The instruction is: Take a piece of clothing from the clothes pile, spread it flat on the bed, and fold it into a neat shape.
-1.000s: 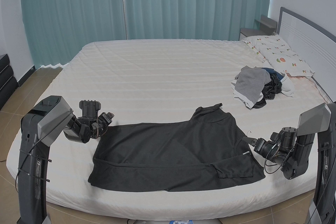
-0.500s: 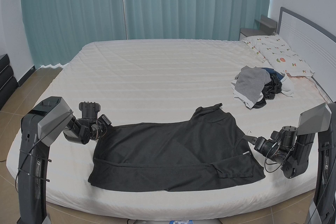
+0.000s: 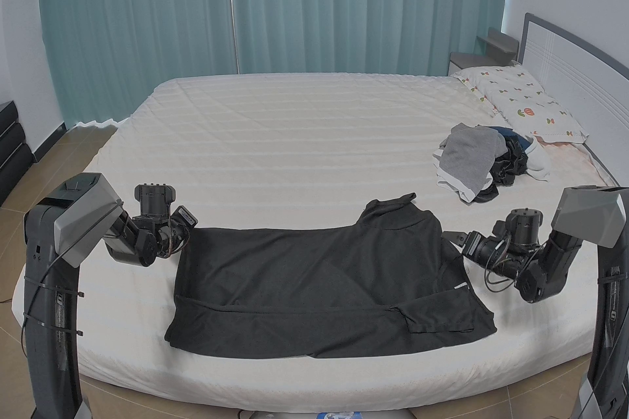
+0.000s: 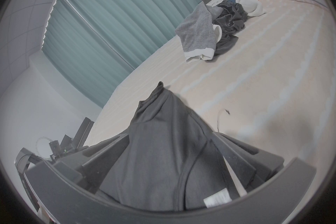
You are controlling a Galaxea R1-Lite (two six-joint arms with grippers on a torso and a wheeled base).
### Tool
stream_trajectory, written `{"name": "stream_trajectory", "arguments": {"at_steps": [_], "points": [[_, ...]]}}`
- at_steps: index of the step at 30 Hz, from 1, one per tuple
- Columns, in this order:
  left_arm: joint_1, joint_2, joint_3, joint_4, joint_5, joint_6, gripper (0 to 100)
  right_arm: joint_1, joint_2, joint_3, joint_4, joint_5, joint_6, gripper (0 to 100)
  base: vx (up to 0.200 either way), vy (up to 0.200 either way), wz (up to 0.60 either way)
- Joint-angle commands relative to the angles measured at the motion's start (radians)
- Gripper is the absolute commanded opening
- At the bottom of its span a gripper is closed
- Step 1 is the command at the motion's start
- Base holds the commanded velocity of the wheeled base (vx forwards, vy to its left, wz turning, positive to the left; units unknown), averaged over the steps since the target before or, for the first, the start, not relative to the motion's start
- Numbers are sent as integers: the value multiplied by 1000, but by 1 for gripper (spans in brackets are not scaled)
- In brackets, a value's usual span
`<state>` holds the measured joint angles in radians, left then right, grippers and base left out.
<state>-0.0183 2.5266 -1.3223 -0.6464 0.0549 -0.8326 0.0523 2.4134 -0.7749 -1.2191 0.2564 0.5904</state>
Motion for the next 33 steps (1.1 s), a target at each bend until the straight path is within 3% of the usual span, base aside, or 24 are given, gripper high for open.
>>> {"name": "stream_trajectory", "arguments": {"at_steps": [1, 4, 7, 14, 18, 20, 33], "points": [[3, -38, 41, 1, -33, -49, 0, 23, 9, -268, 216, -39, -26, 100, 0, 0, 0], [4, -38, 58, 1, -47, -54, 0, 37, 70, -379, 274, -48, -43, 100, 0, 0, 0], [4, -38, 80, -4, -52, -54, 0, 37, 112, -508, 421, -48, -126, 100, 0, 0, 0], [3, -37, 95, -6, -52, -54, 0, 61, 204, -695, 546, -52, -135, 100, 0, 0, 0], [3, -31, 84, -7, -53, -54, 0, 77, 270, -808, 590, -149, -144, 100, 0, 0, 0], [1, -31, 87, -9, -53, -54, 0, 75, 286, -856, 612, -163, -144, 100, 0, 0, 0], [3, -32, 95, -9, -52, -54, 0, 80, 302, -870, 632, -172, -123, 100, 0, 0, 0]]}}
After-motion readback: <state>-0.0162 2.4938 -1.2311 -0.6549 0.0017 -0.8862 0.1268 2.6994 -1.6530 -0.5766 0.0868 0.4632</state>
